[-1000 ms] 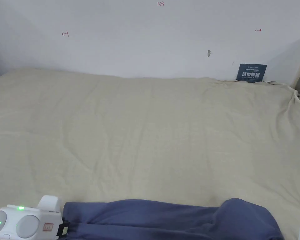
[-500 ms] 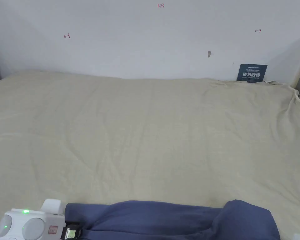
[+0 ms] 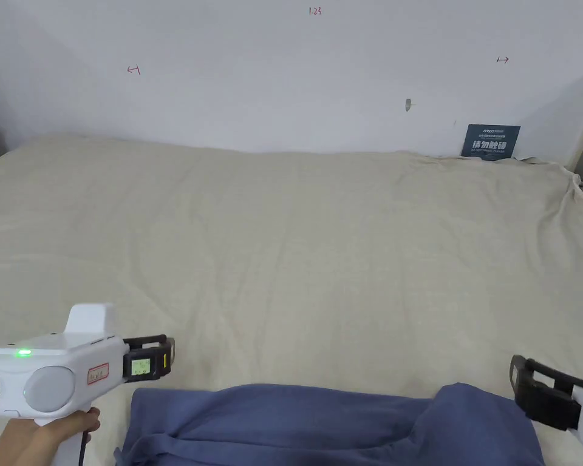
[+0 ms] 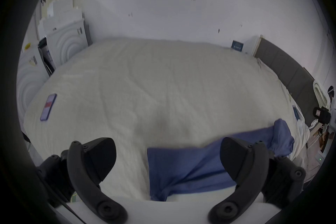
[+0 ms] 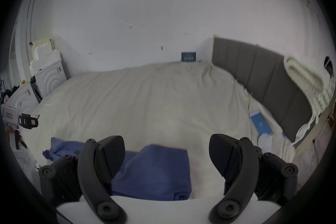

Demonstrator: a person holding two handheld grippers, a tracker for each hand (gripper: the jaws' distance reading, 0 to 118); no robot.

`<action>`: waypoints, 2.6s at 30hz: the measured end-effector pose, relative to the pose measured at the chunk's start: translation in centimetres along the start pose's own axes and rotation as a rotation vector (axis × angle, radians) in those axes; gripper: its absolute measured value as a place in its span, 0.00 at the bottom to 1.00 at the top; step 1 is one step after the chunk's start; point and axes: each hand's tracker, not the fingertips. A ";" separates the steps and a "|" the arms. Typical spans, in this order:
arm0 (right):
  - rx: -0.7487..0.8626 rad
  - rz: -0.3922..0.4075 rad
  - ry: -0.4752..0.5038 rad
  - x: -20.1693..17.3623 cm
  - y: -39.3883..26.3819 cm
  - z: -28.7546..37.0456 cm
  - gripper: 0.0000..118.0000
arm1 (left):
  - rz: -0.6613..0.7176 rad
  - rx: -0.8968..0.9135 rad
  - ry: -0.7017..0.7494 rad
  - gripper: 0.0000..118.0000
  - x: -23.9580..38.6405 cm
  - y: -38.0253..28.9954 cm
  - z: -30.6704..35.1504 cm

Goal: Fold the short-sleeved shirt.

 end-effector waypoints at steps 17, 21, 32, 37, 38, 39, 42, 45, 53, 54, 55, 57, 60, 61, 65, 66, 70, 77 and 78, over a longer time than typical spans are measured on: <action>0.095 -0.018 -0.004 -2.6 0.7 0.1 0.00 | 0.050 -0.066 -0.199 0.00 -1.5 -0.6 -1.3; 0.080 -0.005 0.006 -3.0 0.8 0.1 0.00 | 0.182 -0.268 -0.333 0.00 -5.5 -0.7 -4.1; 0.051 0.000 0.018 -3.5 0.8 -0.3 0.00 | 0.241 -0.469 -0.355 0.87 -9.5 -2.6 -8.4; 0.027 -0.003 0.017 -3.4 0.2 -0.7 0.00 | 0.258 -0.508 -0.364 0.89 -10.1 -3.9 -10.8; 0.021 -0.003 0.017 -3.4 0.1 -0.8 0.00 | 0.260 -0.514 -0.364 0.89 -8.7 -3.9 -10.2; 0.018 -0.004 0.020 -3.4 0.1 -0.8 0.00 | 0.258 -0.518 -0.366 0.88 -8.3 -4.0 -10.3; 0.006 -0.005 0.017 -3.1 -0.2 -0.9 0.00 | 0.252 -0.528 -0.371 0.81 -7.6 -4.6 -10.4; -0.002 -0.010 0.014 -2.7 -0.4 -1.0 0.00 | 0.254 -0.551 -0.359 0.73 -7.3 -5.1 -11.0; -0.015 -0.025 0.001 -1.6 -0.6 -1.1 0.00 | 0.242 -0.538 -0.362 0.13 -6.5 -6.1 -11.6; -0.015 -0.027 0.001 -1.6 -0.6 -1.1 0.00 | 0.216 -0.534 -0.356 0.10 -6.3 -6.3 -11.8; -0.016 -0.027 0.002 -1.5 -0.6 -1.0 0.00 | 0.206 -0.536 -0.346 0.07 -6.1 -6.5 -12.0; -0.014 -0.028 0.001 -1.4 -0.6 -0.9 0.00 | 0.215 -0.526 -0.341 0.04 -5.9 -6.4 -11.8; -0.015 -0.026 0.005 -1.1 -0.5 -1.0 0.00 | 0.172 -0.492 -0.311 0.02 -5.1 -5.7 -10.4; -0.014 -0.025 0.005 -1.0 -0.5 -1.0 0.00 | 0.160 -0.484 -0.296 0.02 -5.0 -5.4 -10.0; -0.004 -0.033 0.008 -0.8 -0.1 -1.1 0.00 | 0.151 -0.467 -0.265 0.02 -4.6 -2.6 -6.8; -0.001 -0.033 0.009 -0.8 -0.1 -1.2 0.00 | 0.151 -0.464 -0.262 0.02 -5.3 -2.4 -6.8; 0.004 -0.034 0.018 -1.0 0.1 -1.4 0.00 | 0.146 -0.455 -0.247 0.02 -6.8 0.1 -4.6; 0.009 -0.030 0.045 -1.5 0.2 -1.6 0.00 | 0.177 -0.467 -0.115 0.02 -10.5 1.1 -2.9; 0.009 -0.029 0.047 -1.5 0.2 -1.6 0.00 | 0.187 -0.469 -0.105 0.02 -11.8 0.7 -3.3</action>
